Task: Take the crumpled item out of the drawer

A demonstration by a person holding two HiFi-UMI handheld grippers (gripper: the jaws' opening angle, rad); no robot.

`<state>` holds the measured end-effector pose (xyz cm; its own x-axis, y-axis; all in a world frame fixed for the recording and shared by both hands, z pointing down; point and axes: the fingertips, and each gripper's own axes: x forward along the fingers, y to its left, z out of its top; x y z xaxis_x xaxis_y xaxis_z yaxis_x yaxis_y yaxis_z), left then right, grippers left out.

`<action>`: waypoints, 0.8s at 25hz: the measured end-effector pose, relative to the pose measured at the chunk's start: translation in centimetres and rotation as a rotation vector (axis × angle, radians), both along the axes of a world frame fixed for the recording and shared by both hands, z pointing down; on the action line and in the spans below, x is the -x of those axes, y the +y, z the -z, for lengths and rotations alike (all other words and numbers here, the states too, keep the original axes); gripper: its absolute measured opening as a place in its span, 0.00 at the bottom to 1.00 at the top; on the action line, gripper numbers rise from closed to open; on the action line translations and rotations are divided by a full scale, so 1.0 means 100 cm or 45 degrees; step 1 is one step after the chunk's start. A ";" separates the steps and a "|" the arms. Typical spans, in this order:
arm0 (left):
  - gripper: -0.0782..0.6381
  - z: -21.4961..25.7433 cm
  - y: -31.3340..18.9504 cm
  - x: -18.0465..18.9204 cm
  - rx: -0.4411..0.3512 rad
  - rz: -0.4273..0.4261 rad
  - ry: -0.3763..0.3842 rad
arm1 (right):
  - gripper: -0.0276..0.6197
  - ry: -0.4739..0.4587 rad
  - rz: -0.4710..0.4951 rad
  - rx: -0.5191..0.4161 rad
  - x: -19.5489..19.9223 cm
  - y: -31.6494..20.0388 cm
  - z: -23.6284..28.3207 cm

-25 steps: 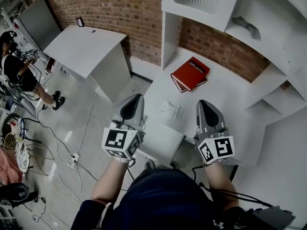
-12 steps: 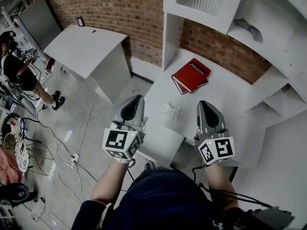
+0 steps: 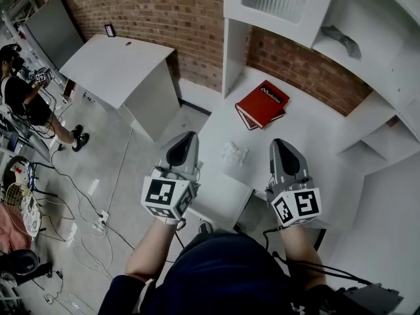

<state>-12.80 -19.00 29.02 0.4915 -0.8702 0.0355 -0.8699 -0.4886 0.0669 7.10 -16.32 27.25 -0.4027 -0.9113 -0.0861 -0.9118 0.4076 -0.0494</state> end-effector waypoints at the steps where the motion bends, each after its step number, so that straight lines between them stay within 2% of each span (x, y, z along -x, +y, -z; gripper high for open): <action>1: 0.12 0.000 0.000 0.000 0.001 0.000 0.000 | 0.05 0.000 0.001 0.000 0.000 0.000 0.000; 20: 0.12 -0.002 -0.005 0.000 0.030 0.003 0.007 | 0.05 0.003 0.009 0.007 0.004 -0.005 -0.003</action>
<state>-12.85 -19.55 29.23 0.4900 -0.8701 0.0535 -0.8705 -0.4851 0.0833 6.72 -16.83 27.53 -0.4091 -0.9089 -0.0802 -0.9091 0.4136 -0.0496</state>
